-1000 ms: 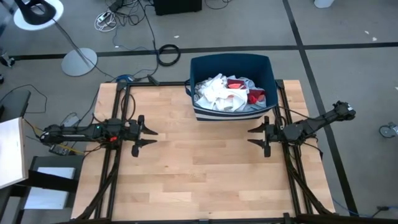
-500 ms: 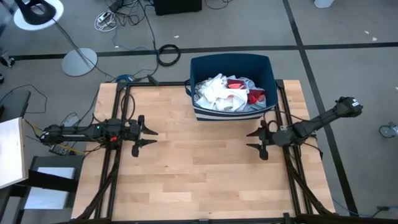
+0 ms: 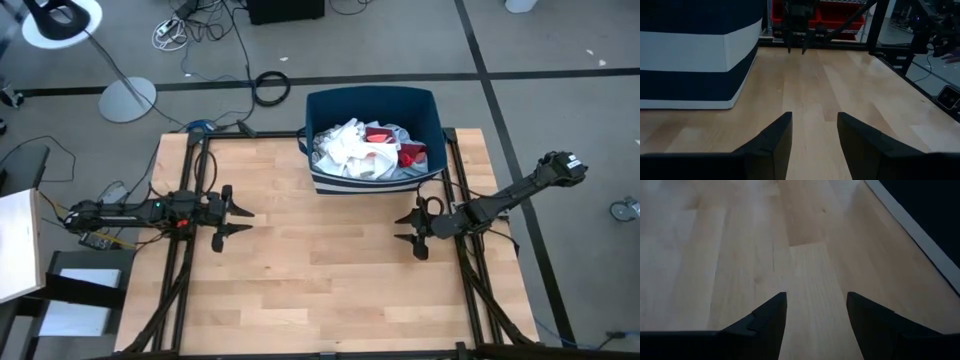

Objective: Sort clothes
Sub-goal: Return to Home Position

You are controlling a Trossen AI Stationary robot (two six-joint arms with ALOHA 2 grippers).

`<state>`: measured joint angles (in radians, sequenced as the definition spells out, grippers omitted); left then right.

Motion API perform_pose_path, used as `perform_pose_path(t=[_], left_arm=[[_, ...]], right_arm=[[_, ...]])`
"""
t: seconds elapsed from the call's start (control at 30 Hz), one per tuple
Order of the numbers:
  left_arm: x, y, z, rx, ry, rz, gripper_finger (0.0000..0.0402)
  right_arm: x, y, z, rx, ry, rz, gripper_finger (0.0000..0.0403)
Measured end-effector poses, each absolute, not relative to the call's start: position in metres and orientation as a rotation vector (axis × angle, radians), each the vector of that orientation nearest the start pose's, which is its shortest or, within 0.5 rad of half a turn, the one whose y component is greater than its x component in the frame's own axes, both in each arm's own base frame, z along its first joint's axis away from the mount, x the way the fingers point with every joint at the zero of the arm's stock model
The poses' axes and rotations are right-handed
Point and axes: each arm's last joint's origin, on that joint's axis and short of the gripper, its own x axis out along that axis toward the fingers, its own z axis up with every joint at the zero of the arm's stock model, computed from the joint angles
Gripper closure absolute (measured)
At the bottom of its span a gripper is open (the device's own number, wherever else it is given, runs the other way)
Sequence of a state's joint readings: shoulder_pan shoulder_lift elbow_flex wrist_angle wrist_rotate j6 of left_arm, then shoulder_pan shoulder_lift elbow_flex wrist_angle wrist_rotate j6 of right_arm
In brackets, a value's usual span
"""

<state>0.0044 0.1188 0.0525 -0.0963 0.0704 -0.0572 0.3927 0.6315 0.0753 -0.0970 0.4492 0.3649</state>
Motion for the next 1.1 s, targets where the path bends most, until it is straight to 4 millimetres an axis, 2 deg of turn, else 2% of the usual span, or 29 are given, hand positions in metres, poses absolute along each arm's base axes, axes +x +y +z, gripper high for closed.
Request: perform_pose_path(t=[0.4, 0.67, 0.8, 1.1], left_arm=[[0.102, -0.002, 0.163, -0.061, 0.161, -0.061, 0.0238], [0.102, -0.001, 0.168, 0.032, 0.113, -0.059, 0.0238], [0.104, -0.001, 0.159, 0.038, 0.092, -0.055, 0.0238], [0.105, -0.001, 0.158, 0.098, 0.098, -0.061, 0.0238]], right_arm=[[0.117, 0.035, 0.125, 0.089, 0.567, -0.16, 0.0193], [0.117, 0.035, 0.125, 0.09, 0.566, -0.16, 0.0194], [0.118, 0.035, 0.125, 0.09, 0.565, -0.16, 0.0193], [0.118, 0.035, 0.127, 0.096, 0.551, -0.158, 0.0193]])
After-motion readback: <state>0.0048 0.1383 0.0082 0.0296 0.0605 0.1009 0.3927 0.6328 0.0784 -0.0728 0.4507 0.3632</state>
